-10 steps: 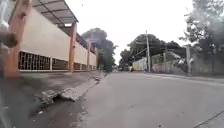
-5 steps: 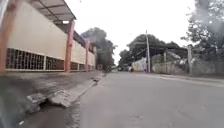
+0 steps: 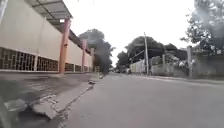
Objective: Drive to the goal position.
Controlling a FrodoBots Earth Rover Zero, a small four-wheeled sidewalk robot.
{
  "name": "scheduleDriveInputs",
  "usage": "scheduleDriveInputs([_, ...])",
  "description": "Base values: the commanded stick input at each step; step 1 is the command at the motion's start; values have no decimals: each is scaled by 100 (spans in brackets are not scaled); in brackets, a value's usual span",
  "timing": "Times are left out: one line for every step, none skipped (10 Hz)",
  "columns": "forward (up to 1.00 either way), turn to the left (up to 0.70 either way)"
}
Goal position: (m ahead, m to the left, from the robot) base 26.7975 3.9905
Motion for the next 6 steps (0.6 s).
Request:
scheduleDriveInputs([70,0])
scheduleDriveInputs([70,0])
scheduleDriveInputs([70,0])
scheduleDriveInputs([70,0])
scheduleDriveInputs([70,0])
scheduleDriveInputs([70,0])
